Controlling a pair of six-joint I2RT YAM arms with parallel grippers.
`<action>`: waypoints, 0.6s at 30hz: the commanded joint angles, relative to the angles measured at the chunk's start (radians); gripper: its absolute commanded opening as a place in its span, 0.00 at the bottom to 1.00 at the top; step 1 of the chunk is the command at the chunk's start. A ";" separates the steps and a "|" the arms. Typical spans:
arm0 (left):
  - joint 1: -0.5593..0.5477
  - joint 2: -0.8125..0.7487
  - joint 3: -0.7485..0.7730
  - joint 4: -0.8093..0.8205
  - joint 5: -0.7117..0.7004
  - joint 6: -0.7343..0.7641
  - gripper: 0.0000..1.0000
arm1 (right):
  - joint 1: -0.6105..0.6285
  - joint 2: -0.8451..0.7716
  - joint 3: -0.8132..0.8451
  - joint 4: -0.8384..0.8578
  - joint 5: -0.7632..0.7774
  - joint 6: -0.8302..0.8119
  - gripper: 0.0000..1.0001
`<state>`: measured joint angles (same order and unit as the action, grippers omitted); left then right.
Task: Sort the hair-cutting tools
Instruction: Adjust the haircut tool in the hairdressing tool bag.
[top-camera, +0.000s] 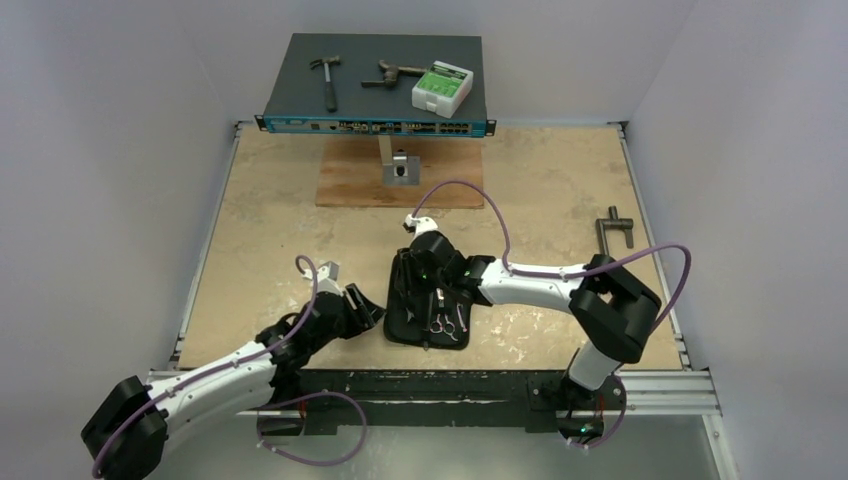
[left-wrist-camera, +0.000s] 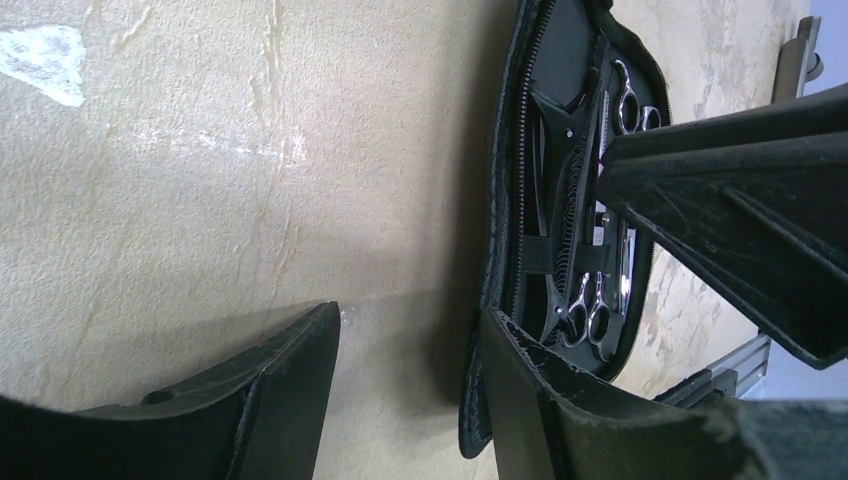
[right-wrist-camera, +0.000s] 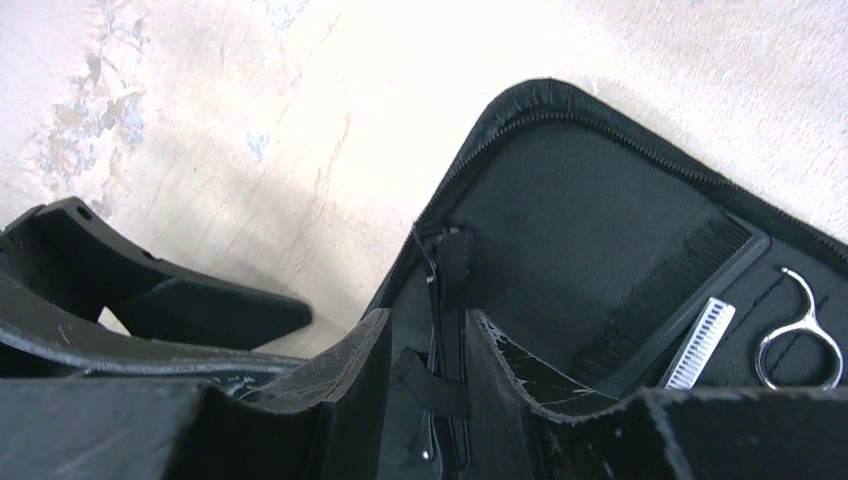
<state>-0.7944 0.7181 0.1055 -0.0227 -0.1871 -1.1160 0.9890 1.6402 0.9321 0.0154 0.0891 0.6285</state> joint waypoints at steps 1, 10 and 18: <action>-0.003 0.042 0.010 -0.022 -0.008 0.008 0.54 | 0.003 0.033 0.065 0.009 0.059 -0.027 0.32; -0.004 0.101 0.011 0.006 -0.002 0.008 0.54 | 0.001 0.111 0.090 -0.038 0.112 0.001 0.22; -0.003 0.151 0.010 0.032 -0.012 0.010 0.54 | -0.019 0.086 0.030 -0.038 0.132 0.028 0.23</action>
<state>-0.7944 0.8234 0.1223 0.0624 -0.1871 -1.1160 0.9863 1.7592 0.9833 -0.0055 0.1684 0.6388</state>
